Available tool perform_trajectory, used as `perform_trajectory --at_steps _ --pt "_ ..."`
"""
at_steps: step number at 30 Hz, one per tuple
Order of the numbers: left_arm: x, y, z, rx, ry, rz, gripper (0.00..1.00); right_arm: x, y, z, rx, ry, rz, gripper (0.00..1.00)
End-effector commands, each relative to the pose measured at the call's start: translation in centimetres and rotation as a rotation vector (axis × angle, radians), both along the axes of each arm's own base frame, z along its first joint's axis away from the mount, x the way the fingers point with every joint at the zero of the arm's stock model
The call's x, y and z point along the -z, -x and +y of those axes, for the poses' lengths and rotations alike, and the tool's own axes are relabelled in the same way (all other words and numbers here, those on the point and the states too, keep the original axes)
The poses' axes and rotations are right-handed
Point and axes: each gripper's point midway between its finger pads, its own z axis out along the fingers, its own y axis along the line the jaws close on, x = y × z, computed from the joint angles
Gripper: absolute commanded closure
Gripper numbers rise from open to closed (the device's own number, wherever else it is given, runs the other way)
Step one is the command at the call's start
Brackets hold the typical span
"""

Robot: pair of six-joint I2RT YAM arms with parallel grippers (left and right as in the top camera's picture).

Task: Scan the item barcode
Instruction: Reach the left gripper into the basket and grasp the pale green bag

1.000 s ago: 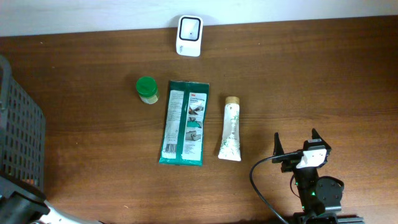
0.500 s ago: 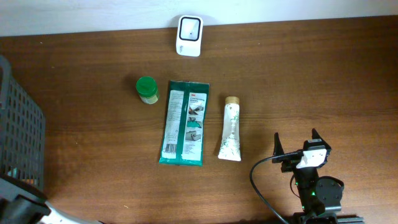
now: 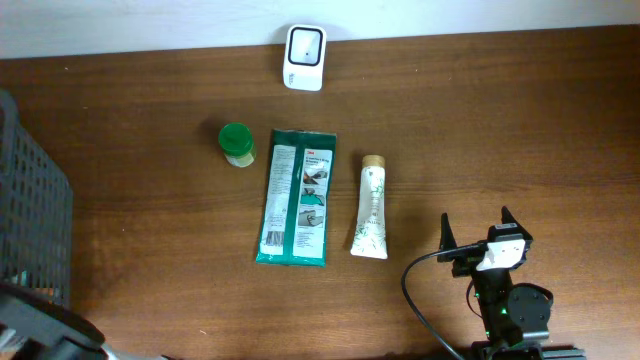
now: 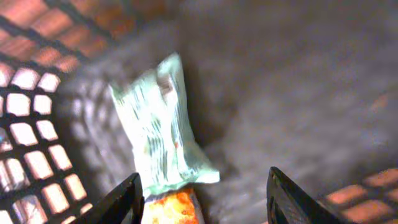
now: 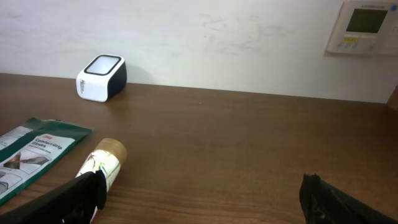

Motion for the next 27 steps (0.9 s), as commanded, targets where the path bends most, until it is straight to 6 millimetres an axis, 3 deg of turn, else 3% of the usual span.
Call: perform_trajectory --at_steps 1,6,14,15,17,18,23,27 --pt "4.9 1.7 -0.4 -0.035 0.054 0.106 0.46 0.2 0.0 0.1 -0.001 -0.001 0.004 0.02" --pt "7.3 3.6 0.8 -0.085 0.052 0.203 0.41 0.2 0.0 0.1 -0.001 -0.001 0.004 0.02" --pt "12.7 6.4 0.5 -0.125 0.143 0.302 0.42 0.2 0.0 0.1 -0.001 -0.001 0.004 0.02" --pt "12.9 6.4 0.5 -0.124 0.148 0.306 0.46 0.2 0.0 0.1 -0.001 -0.001 0.004 0.02" --pt "13.0 6.3 0.4 -0.122 0.152 0.297 0.86 0.2 0.0 0.1 -0.001 -0.001 0.004 0.02" --pt "13.1 5.9 0.4 -0.119 0.159 0.279 1.0 0.2 0.0 0.1 -0.001 -0.001 0.004 0.02" --pt "12.7 5.2 0.4 -0.111 0.17 0.25 1.0 0.2 0.0 0.1 -0.001 -0.001 0.004 0.02" --pt "8.6 2.7 1.8 -0.09 0.123 0.195 1.0 0.2 0.0 0.1 -0.001 -0.001 0.004 0.02"
